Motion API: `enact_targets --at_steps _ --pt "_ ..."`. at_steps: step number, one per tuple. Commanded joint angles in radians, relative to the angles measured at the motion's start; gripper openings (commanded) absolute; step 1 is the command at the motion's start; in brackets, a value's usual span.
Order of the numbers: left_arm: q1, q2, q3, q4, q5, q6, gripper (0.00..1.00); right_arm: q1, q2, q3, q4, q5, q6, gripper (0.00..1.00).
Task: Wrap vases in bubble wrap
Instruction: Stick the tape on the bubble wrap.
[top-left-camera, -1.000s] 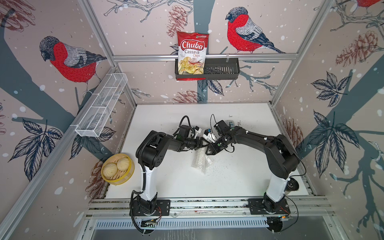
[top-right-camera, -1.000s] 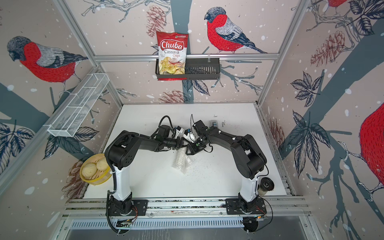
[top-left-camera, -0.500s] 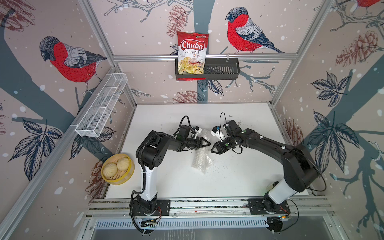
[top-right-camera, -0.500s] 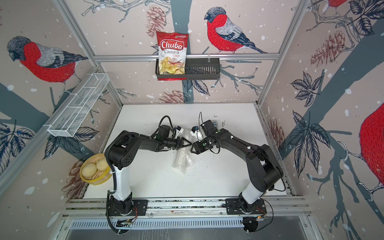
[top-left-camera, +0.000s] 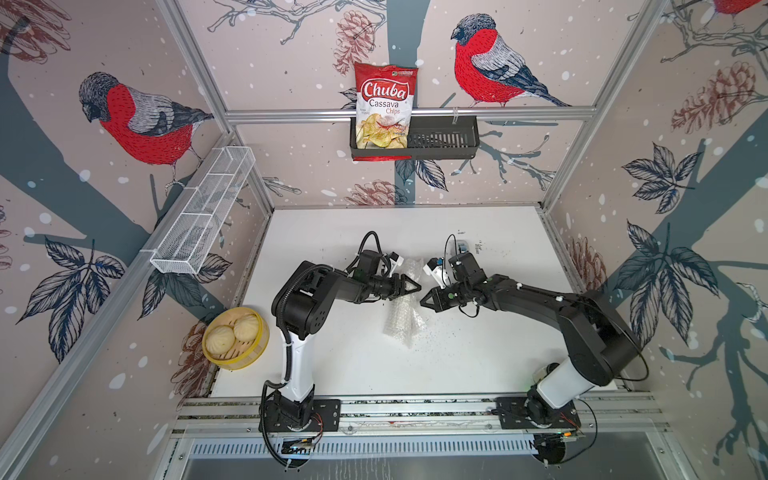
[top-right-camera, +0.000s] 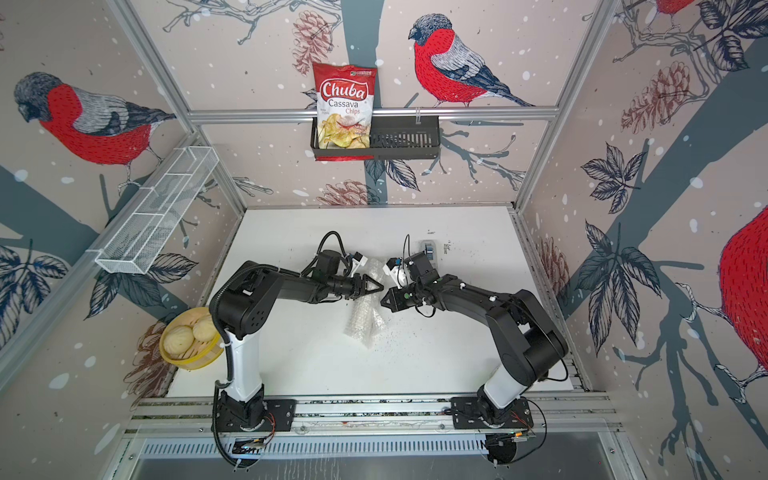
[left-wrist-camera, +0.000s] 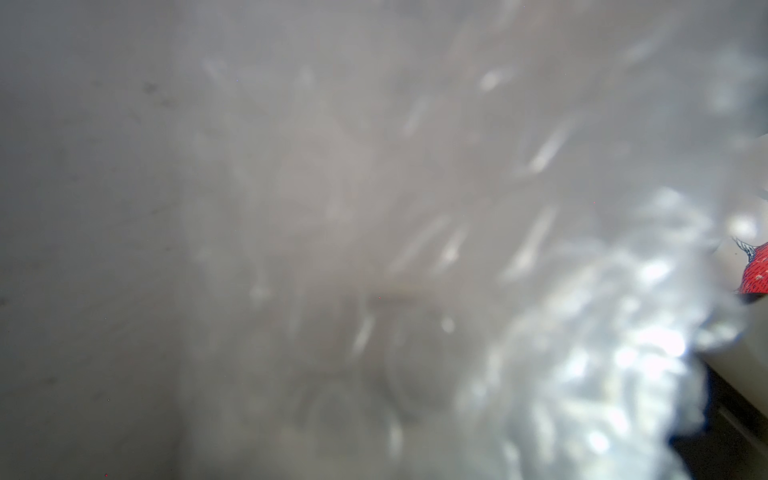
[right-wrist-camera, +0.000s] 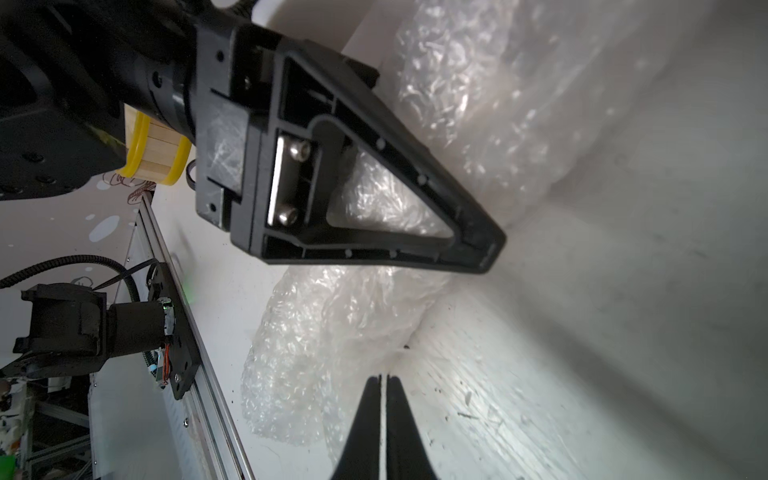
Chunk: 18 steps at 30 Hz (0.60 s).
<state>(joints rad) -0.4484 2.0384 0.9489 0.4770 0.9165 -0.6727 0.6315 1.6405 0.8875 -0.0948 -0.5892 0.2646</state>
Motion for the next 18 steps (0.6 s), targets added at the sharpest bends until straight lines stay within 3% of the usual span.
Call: enact_targets --at_steps 1,10,18 --pt "-0.003 0.003 -0.004 -0.051 -0.067 0.065 0.25 0.019 0.038 0.026 0.045 -0.017 0.01 0.07" --pt "-0.004 0.0 -0.01 -0.031 -0.056 0.05 0.25 0.047 0.121 0.079 0.095 -0.017 0.038 0.05" --pt "-0.004 0.0 -0.023 0.018 -0.036 0.018 0.25 -0.015 0.013 -0.05 0.111 -0.004 0.038 0.05"
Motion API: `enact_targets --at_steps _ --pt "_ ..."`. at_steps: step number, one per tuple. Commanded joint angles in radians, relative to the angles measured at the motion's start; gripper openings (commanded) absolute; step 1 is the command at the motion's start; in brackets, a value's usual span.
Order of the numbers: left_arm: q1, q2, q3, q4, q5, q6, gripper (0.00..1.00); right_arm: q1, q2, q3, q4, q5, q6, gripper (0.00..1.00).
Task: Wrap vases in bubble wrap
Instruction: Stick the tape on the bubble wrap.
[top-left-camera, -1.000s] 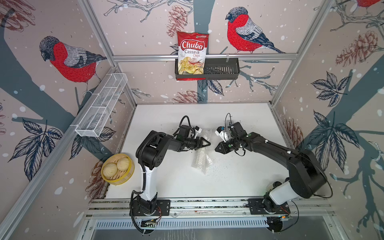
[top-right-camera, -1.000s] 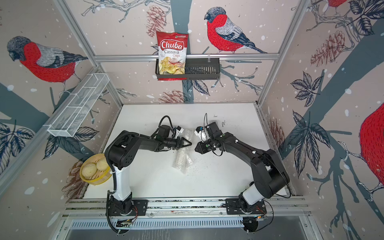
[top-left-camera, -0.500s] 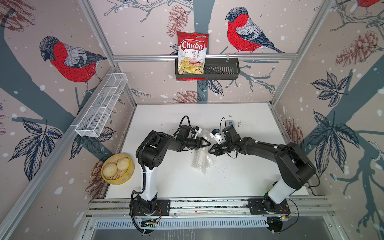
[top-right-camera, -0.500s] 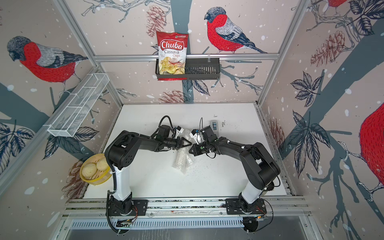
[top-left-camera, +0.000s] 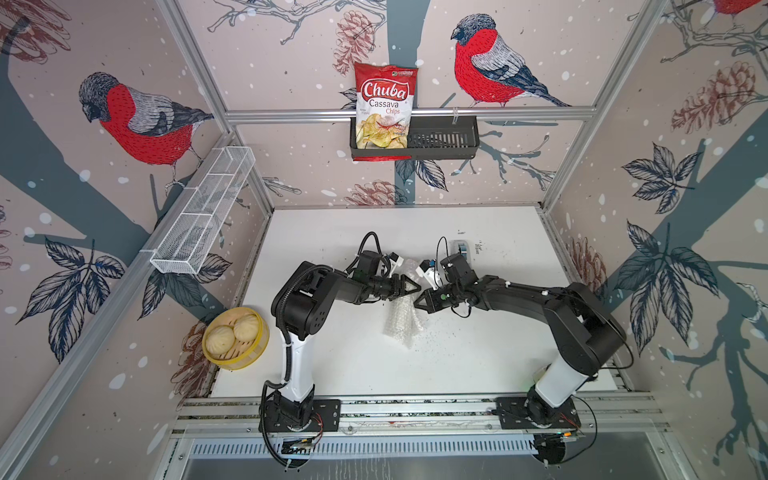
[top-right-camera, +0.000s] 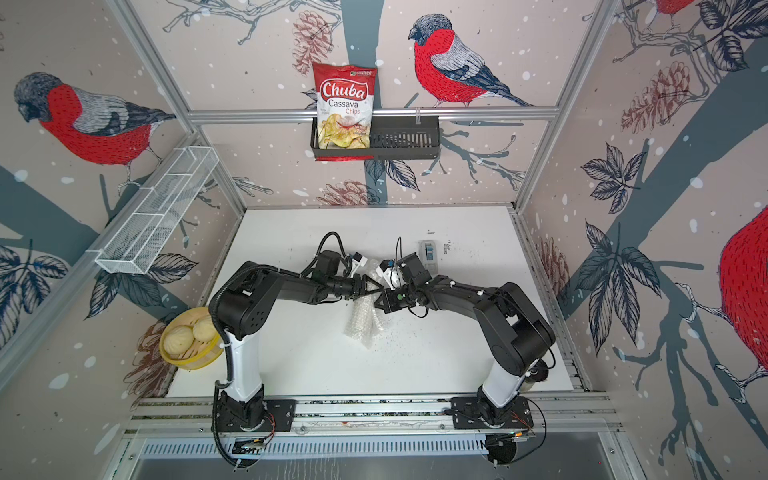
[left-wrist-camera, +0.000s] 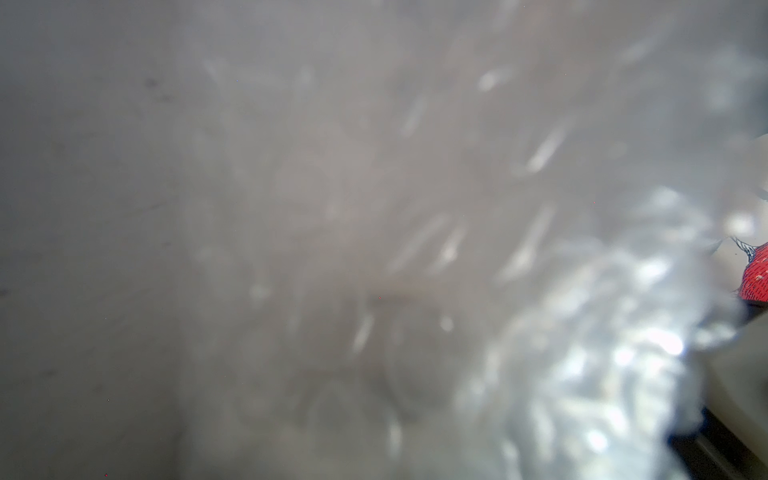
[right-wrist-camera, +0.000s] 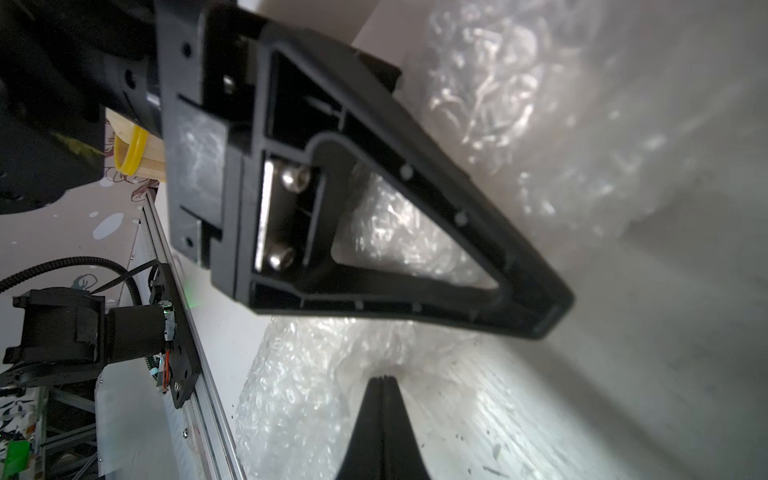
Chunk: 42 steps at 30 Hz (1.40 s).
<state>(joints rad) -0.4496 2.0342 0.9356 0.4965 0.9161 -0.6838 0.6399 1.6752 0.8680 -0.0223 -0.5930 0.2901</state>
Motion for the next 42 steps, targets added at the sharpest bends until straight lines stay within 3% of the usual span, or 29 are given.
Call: enact_targets --at_steps 1,15,25,35,38,42 --pt "-0.003 0.004 -0.013 0.006 -0.033 0.023 0.25 -0.033 -0.029 -0.042 0.047 -0.006 0.016 0.05" --pt "-0.001 0.004 -0.017 0.02 -0.027 0.014 0.24 0.051 0.105 0.05 0.113 -0.032 0.065 0.04" --pt "0.0 -0.002 -0.02 0.025 -0.028 0.011 0.24 -0.005 0.014 -0.028 0.099 -0.003 0.049 0.04" --pt "0.0 -0.002 -0.02 0.024 -0.028 0.011 0.24 0.047 0.089 0.03 0.133 -0.032 0.073 0.03" --pt "0.0 -0.002 -0.021 0.023 -0.031 0.01 0.25 0.048 0.084 0.039 0.119 -0.013 0.068 0.02" --pt "0.004 -0.004 -0.024 0.022 -0.047 0.008 0.24 0.025 0.011 0.0 0.074 0.107 0.043 0.02"
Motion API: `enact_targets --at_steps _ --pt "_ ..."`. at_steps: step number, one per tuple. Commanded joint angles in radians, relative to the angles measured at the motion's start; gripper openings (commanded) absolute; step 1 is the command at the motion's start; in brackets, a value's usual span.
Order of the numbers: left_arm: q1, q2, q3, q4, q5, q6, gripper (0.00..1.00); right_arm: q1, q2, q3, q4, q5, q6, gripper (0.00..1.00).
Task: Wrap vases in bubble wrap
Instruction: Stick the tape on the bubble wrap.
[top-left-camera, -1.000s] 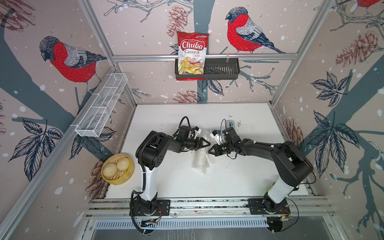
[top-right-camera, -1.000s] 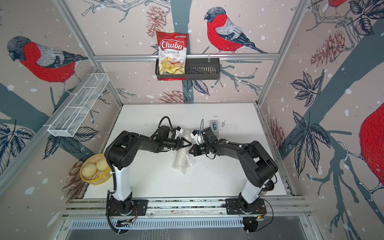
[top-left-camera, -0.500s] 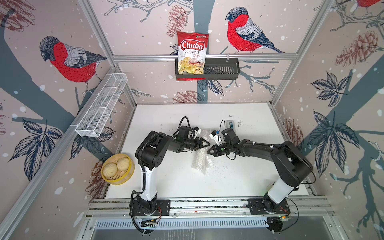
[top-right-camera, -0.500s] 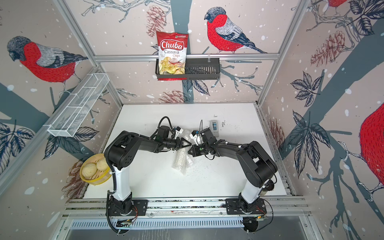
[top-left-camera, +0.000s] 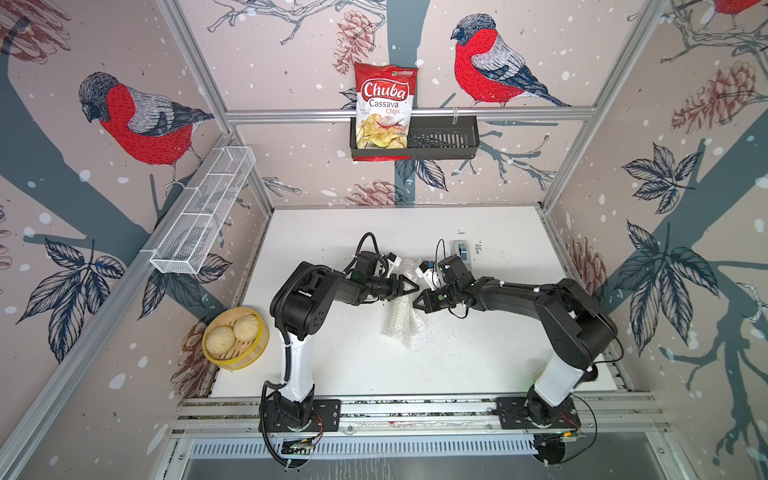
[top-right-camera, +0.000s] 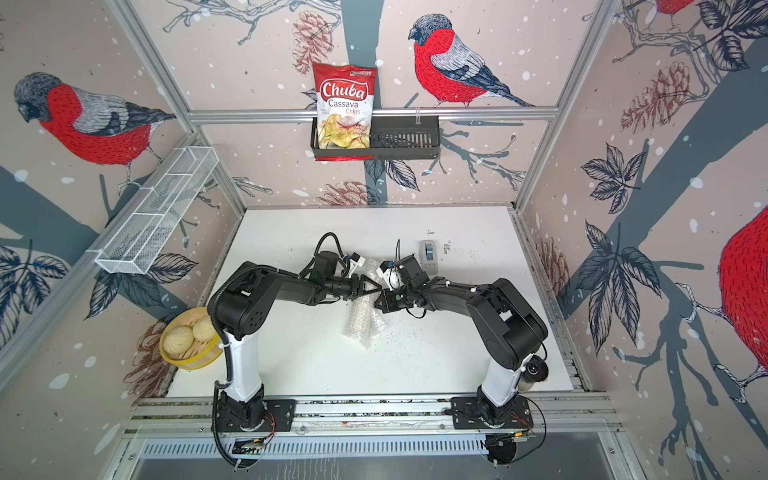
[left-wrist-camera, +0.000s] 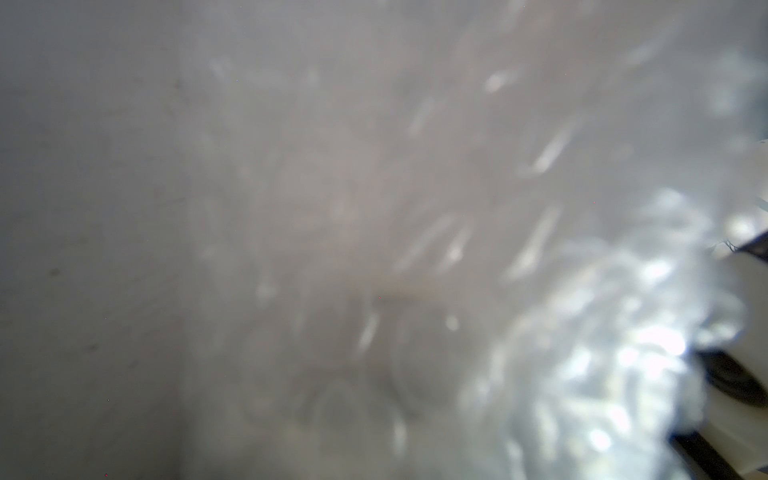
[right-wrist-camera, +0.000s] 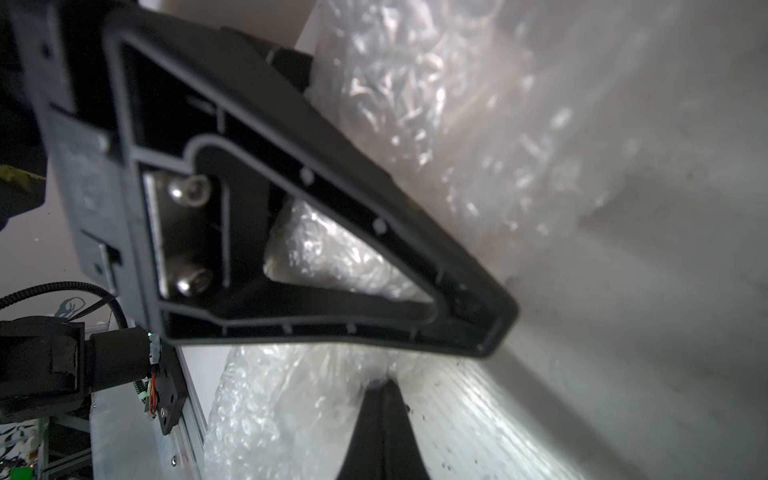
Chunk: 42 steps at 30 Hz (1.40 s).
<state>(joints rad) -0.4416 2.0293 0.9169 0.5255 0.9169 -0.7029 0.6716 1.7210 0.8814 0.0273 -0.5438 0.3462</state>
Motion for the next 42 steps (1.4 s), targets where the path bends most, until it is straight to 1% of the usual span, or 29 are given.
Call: enact_targets --at_steps 1,3,7,13,19,25,31,33,38,42 --pt "-0.002 -0.001 -0.008 -0.006 -0.051 0.024 0.24 -0.014 -0.059 -0.031 0.023 0.095 -0.012 0.03" --pt "0.002 -0.003 -0.014 -0.001 -0.06 0.02 0.24 -0.017 -0.108 -0.06 0.034 0.153 -0.004 0.03" --pt "0.003 0.002 -0.015 0.006 -0.059 0.014 0.25 0.006 -0.16 -0.066 0.061 0.166 0.011 0.02" --pt "0.004 0.002 -0.015 0.005 -0.058 0.015 0.24 0.071 -0.129 -0.002 0.011 0.172 -0.018 0.02" --pt "0.004 -0.001 -0.015 0.001 -0.057 0.018 0.24 0.112 -0.08 0.04 -0.014 0.177 -0.031 0.02" --pt "0.006 -0.004 -0.016 0.0 -0.059 0.02 0.24 0.137 -0.067 0.049 -0.019 0.194 -0.038 0.02" --pt "0.006 -0.003 -0.016 0.001 -0.057 0.019 0.24 0.137 -0.11 0.057 -0.027 0.208 -0.045 0.03" --pt "0.006 -0.003 -0.015 0.002 -0.056 0.019 0.24 0.134 -0.137 0.053 -0.027 0.217 -0.048 0.06" --pt "0.006 -0.003 -0.015 0.002 -0.056 0.02 0.25 0.083 -0.192 0.0 -0.024 0.199 -0.047 0.07" --pt "0.005 -0.003 -0.016 0.002 -0.056 0.019 0.24 0.049 -0.197 -0.049 -0.014 0.173 -0.05 0.07"
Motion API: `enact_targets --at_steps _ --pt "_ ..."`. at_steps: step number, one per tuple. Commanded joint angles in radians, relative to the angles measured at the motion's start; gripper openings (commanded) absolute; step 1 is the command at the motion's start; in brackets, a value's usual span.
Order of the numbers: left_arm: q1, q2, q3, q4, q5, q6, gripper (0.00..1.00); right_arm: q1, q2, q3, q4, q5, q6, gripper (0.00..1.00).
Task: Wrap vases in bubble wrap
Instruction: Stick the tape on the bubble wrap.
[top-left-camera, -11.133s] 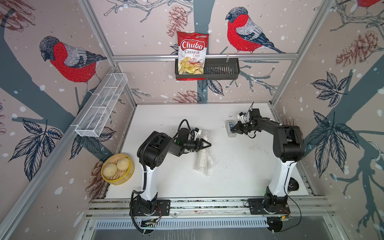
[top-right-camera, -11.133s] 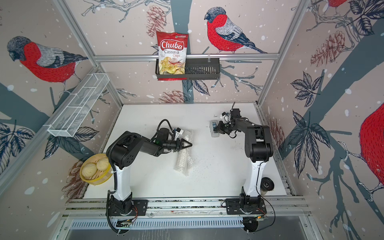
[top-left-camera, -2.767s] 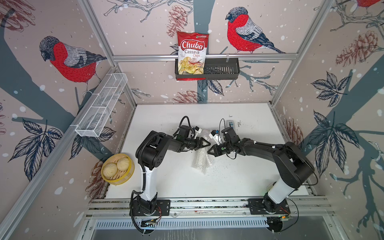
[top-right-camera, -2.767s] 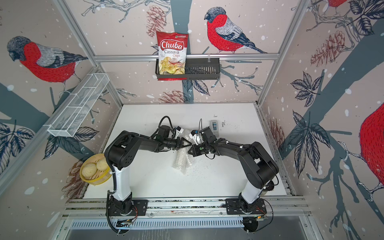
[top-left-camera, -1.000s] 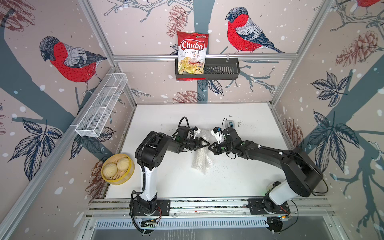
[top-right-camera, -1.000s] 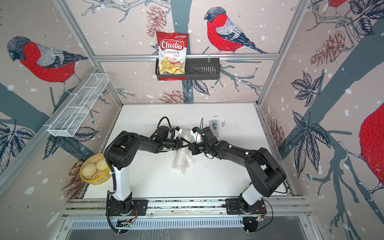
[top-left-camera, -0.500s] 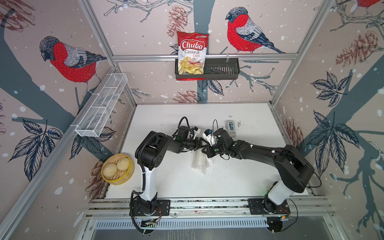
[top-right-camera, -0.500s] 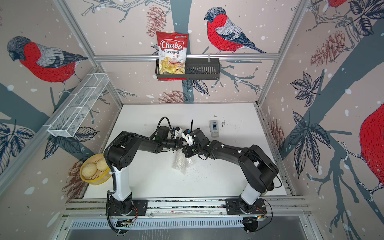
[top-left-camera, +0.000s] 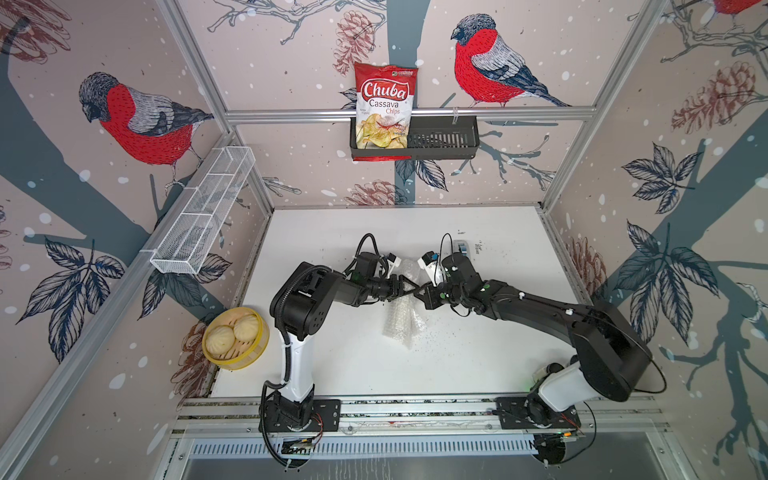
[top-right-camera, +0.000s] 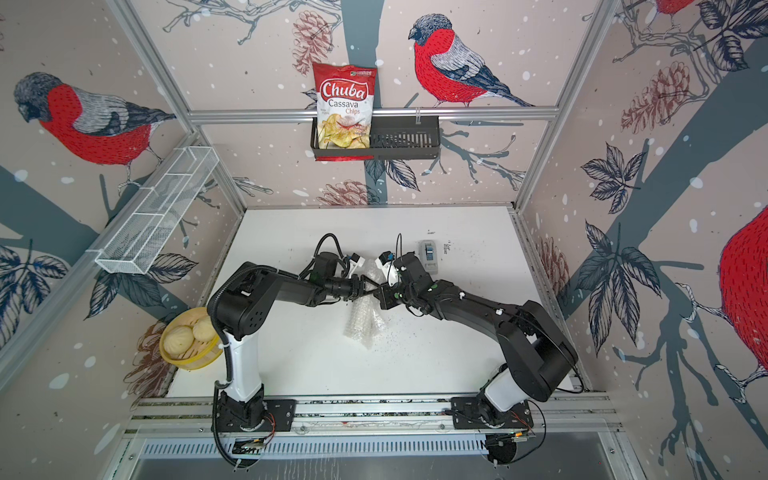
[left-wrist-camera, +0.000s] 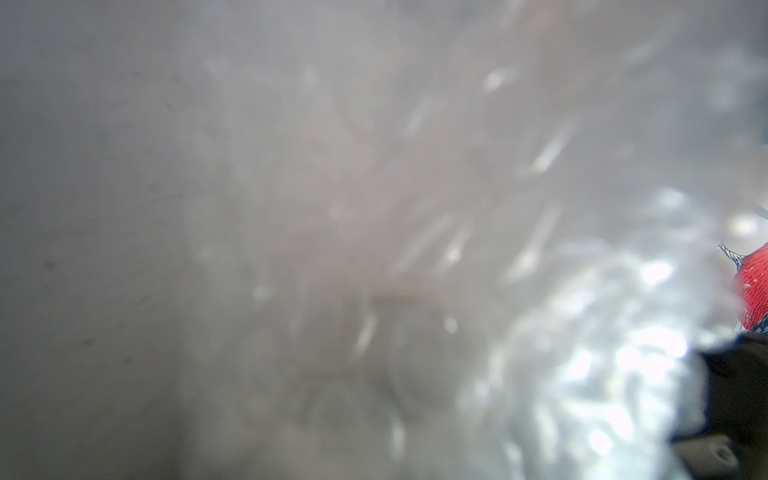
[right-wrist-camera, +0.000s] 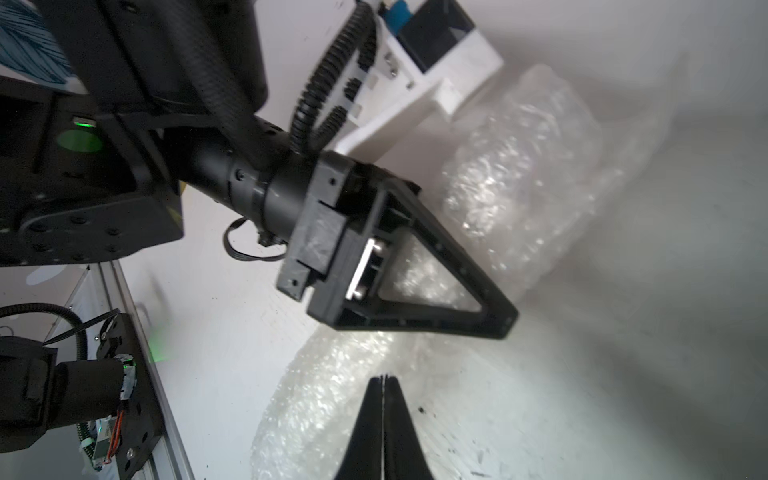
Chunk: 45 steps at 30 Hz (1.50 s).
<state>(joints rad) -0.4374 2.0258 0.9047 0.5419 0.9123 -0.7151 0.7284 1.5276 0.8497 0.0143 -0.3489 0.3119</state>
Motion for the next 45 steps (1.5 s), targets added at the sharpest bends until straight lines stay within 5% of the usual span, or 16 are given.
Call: enact_targets --at_steps 1,19,27,39,45 --pt "0.001 0.001 -0.004 -0.012 -0.052 0.03 0.24 -0.008 0.001 -0.018 0.001 -0.027 -0.015 0.07" --pt "0.0 -0.001 -0.004 -0.011 -0.047 0.028 0.24 0.071 0.189 0.068 -0.009 -0.032 -0.025 0.04" --pt "0.0 -0.001 -0.004 -0.009 -0.048 0.028 0.24 0.059 0.087 0.076 -0.052 0.019 -0.044 0.05" --pt "0.001 -0.002 -0.004 -0.01 -0.048 0.029 0.24 0.117 0.189 0.077 -0.007 -0.016 -0.017 0.02" --pt "0.001 -0.007 -0.006 -0.011 -0.049 0.029 0.24 0.114 0.118 0.097 -0.053 0.032 -0.037 0.03"
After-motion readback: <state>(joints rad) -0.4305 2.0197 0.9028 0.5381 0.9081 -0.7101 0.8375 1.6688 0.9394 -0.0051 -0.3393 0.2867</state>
